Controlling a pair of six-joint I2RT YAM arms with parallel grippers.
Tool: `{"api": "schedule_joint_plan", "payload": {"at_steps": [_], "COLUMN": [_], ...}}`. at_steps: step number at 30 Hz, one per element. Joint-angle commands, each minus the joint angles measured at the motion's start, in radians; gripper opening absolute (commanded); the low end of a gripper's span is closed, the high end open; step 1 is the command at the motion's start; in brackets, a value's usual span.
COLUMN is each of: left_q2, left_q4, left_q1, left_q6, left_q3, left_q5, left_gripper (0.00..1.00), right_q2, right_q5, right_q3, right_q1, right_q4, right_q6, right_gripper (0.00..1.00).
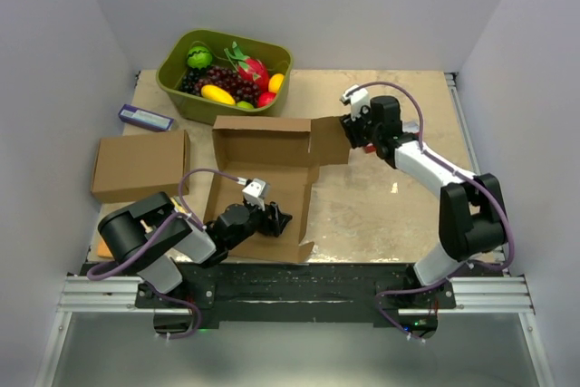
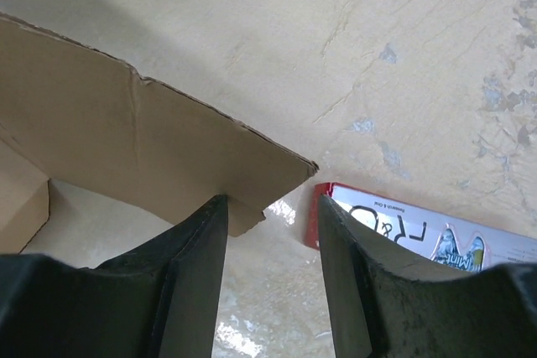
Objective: Fold the paper box
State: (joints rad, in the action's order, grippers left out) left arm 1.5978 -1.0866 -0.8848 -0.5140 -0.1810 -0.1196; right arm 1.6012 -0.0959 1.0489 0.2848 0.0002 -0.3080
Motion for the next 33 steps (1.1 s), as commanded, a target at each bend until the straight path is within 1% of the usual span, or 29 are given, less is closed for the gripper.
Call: {"api": "schedule_joint_plan", "payload": {"at_steps": [1,3,5,6,8,9,12,14,15,17,19,20,22,23,24,26,27,28,29,30,32,33], "left_q2": [0.025,0.025,0.031,0.036,0.051,0.056,0.054,0.048,0.047,0.048,0.051,0.053,0.053,0.053,0.053,0.054,0.053,0.047,0.042,0.037,0.034,0.034], "left_q4": [0.103,0.114,0.129,0.136,0.143,0.148,0.172,0.188,0.191,0.191,0.185,0.183,0.168,0.165,0.162,0.156,0.152,0.151,0.151,0.151,0.151,0.151], "left_q1": [-0.008,-0.009,-0.009,-0.009,-0.009,-0.009,-0.009,-0.009,-0.009,-0.009,-0.009,-0.009,-0.009,-0.009,-0.009,-0.009,-0.009,-0.009,-0.009,-0.009,-0.009,-0.009], "left_q6": [-0.023,-0.034,-0.053,-0.058,-0.069,-0.072,-0.09,-0.096,-0.098,-0.098,-0.1,-0.1,-0.097,-0.098,-0.097,-0.1,-0.101,-0.101,-0.101,-0.103,-0.103,-0.103], "left_q3": [0.017,0.0,-0.014,-0.021,-0.04,-0.046,-0.061,-0.071,-0.072,-0.077,-0.077,-0.074,-0.068,-0.066,-0.06,-0.054,-0.048,-0.04,-0.032,-0.031,-0.026,-0.026], "left_q5": [-0.022,-0.028,-0.032,-0.035,-0.035,-0.038,-0.054,-0.061,-0.061,-0.057,-0.054,-0.051,-0.048,-0.046,-0.045,-0.043,-0.043,-0.048,-0.049,-0.051,-0.055,-0.055], "left_gripper": [0.67,0.67,0.68,0.68,0.69,0.69,0.69,0.7,0.7,0.7,0.7,0.7,0.7,0.7,0.7,0.7,0.7,0.7,0.69,0.69,0.69,0.69], "right_q2": [-0.021,-0.049,-0.11,-0.136,-0.208,-0.234,-0.364,-0.481,-0.519,-0.573,-0.621,-0.626,-0.604,-0.587,-0.545,-0.497,-0.463,-0.38,-0.33,-0.301,-0.252,-0.197], "right_q5": [0.004,-0.014,-0.083,-0.117,-0.203,-0.211,-0.212,-0.238,-0.298,-0.329,-0.306,-0.268,-0.161,-0.145,-0.128,-0.107,-0.093,-0.026,0.001,0.068,0.135,0.174], "right_q3": [0.063,0.06,0.047,0.037,0.007,-0.007,-0.081,-0.139,-0.154,-0.173,-0.165,-0.161,-0.161,-0.17,-0.182,-0.223,-0.23,-0.24,-0.237,-0.222,-0.202,-0.182], "right_q1": [-0.009,-0.009,-0.007,-0.007,-0.006,-0.007,-0.006,-0.006,-0.004,0.008,0.063,0.136,0.213,0.265,0.286,0.326,0.332,0.336,0.336,0.335,0.333,0.333], "right_q4": [0.066,0.055,0.024,0.014,-0.032,-0.046,-0.097,-0.112,-0.112,-0.135,-0.19,-0.21,-0.23,-0.217,-0.195,-0.091,-0.063,-0.005,0.021,0.023,0.021,0.027], "right_q6": [0.053,0.107,0.17,0.24,0.3,0.378,0.475,0.515,0.556,0.593,0.619,0.624,0.647,0.662,0.705,0.748,0.782,0.794,0.791,0.788,0.794,0.791], "right_gripper": [0.49,0.49,0.49,0.49,0.48,0.47,0.45,0.45,0.45,0.44,0.43,0.43,0.43,0.43,0.42,0.41,0.4,0.4,0.4,0.4,0.4,0.4]}}
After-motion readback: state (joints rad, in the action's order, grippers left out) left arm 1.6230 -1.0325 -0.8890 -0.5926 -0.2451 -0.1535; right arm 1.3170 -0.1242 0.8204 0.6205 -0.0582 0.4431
